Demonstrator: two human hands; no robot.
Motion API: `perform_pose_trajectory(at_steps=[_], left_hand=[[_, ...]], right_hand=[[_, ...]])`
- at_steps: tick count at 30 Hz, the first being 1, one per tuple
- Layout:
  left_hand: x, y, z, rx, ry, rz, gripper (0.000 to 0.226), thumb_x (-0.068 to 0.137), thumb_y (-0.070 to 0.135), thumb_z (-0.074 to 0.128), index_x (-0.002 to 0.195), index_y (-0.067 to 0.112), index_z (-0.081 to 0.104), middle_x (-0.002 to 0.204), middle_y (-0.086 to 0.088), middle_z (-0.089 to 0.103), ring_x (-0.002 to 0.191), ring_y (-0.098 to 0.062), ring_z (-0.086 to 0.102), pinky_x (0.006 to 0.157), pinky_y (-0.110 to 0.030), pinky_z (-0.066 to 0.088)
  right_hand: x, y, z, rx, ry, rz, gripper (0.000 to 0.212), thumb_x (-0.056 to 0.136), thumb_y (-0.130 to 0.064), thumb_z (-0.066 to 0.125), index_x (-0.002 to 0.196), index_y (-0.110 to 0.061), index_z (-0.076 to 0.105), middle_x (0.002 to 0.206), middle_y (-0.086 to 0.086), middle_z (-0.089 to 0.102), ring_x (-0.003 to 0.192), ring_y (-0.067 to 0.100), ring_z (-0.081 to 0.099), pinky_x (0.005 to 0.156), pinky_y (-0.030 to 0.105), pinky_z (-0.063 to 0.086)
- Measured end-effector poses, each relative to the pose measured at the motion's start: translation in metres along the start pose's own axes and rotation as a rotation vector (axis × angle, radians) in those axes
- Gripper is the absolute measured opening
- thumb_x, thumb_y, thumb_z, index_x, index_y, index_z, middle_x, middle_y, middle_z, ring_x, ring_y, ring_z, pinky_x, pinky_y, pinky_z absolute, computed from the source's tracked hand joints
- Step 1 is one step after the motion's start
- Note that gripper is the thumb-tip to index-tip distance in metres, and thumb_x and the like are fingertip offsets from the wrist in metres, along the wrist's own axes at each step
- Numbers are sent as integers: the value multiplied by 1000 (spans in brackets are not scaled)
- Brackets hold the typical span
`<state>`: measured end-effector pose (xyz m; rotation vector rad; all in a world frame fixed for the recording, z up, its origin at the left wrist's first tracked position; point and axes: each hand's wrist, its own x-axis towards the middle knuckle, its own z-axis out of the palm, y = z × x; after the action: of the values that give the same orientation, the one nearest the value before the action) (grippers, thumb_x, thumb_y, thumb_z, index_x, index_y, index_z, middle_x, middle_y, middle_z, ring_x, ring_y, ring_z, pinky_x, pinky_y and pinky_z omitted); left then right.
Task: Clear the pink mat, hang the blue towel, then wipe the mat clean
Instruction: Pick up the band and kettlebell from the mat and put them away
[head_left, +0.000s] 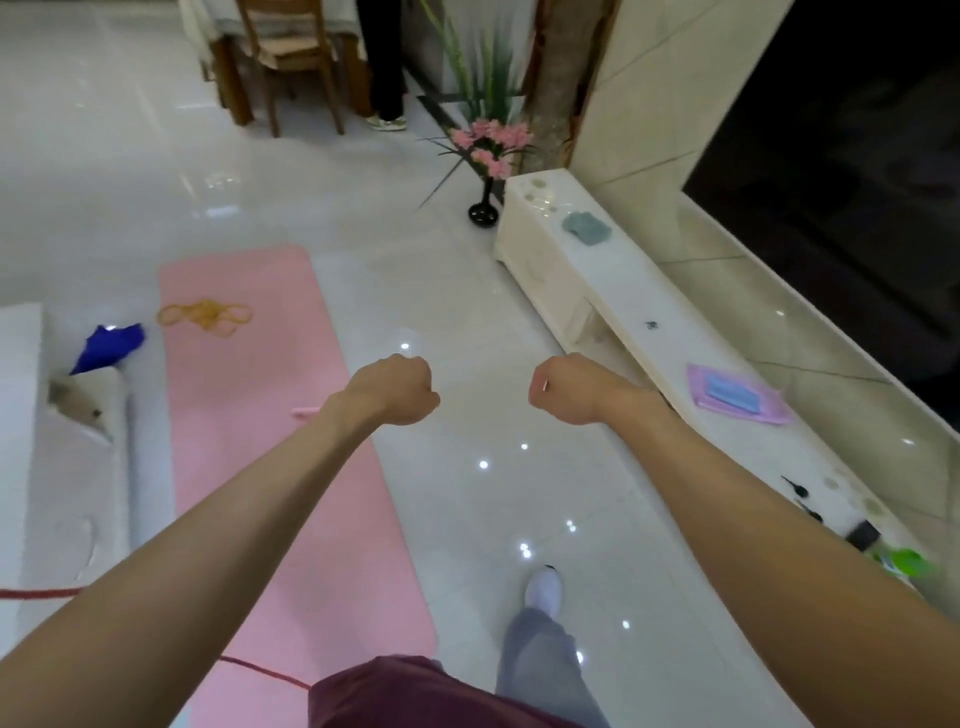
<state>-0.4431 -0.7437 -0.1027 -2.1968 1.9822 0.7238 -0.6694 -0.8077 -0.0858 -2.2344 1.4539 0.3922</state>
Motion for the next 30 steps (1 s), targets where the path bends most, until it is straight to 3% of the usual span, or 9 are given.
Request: perform_pose_trajectory(at_steps=[6,14,20,23,27,30], left_hand=[[39,-11,-28,-40,101,-250,28,91,27,48,109,11,63,108,-11,62,90,-29,57,69,-30,41],[71,-2,-49,-168,146,-533,32,93,28,50,117,12,62,117,-13,61,102,-32,58,84,-35,49],[104,-14,-57,-224,118,-622,31,94,29,49,114,9,62,111,-13,62,91,-29,57,82,-35,50],[128,-36,-65,-237,121,-649,28,93,29,49,110,10,61,106,-11,61,89,-29,57,76,-33,48],[172,-78,-79,-283,144,-682,24,91,25,48,102,7,60,94,-9,57,85,-29,56,68,-30,41],[205,-114,-97,-327,153,-695,25,92,26,48,103,8,60,94,-8,54,85,-29,54,70,-31,42]], right_hand=[[90,5,-46,-126,-4,-229,25,91,-26,47,99,-12,67,102,7,66,92,28,63,83,38,54],[177,4,-97,-271,-85,-468,25,91,-21,48,98,-11,70,99,6,68,89,26,65,82,41,56],[236,-26,-110,-362,-149,-604,23,91,-24,48,98,-14,68,101,3,68,90,24,64,83,42,55],[271,-45,-119,-384,-163,-645,27,91,-23,48,102,-9,68,105,10,68,94,31,65,86,46,54],[329,-79,-138,-406,-157,-682,25,95,-23,47,107,-13,66,108,3,65,94,24,62,83,38,54],[371,-108,-153,-438,-179,-691,25,96,-24,47,108,-13,66,109,3,64,94,23,62,81,34,52]])
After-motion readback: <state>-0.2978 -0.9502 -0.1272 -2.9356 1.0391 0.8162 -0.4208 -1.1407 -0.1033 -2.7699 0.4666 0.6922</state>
